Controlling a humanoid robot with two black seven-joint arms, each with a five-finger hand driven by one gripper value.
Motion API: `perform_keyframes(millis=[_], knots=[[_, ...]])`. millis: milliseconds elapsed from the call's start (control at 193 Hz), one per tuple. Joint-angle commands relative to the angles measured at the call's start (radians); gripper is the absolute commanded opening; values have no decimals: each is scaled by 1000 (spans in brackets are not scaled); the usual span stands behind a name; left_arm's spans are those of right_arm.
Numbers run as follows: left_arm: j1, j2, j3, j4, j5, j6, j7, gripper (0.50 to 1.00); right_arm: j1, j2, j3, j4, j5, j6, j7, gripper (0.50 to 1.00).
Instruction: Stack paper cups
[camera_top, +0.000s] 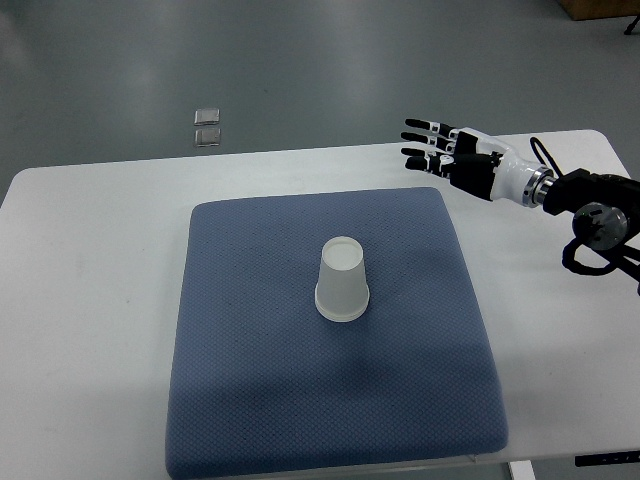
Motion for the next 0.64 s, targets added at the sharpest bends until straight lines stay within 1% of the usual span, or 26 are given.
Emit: perform_keyframes(millis=[0, 182, 504, 639], knots=[[0, 0, 0, 0, 0, 0, 0, 1000, -25, 17, 1, -5, 92, 2, -29, 917], [0, 0, 0, 0, 0, 0, 0, 1000, -47, 29, 4, -8, 193, 2, -27, 919], [0, 0, 0, 0, 0, 0, 0, 1000, -48, 26, 10, -17, 194, 13, -24, 921], [0, 0, 0, 0, 0, 0, 0, 1000, -62, 26, 58, -19, 181, 13, -24, 921]])
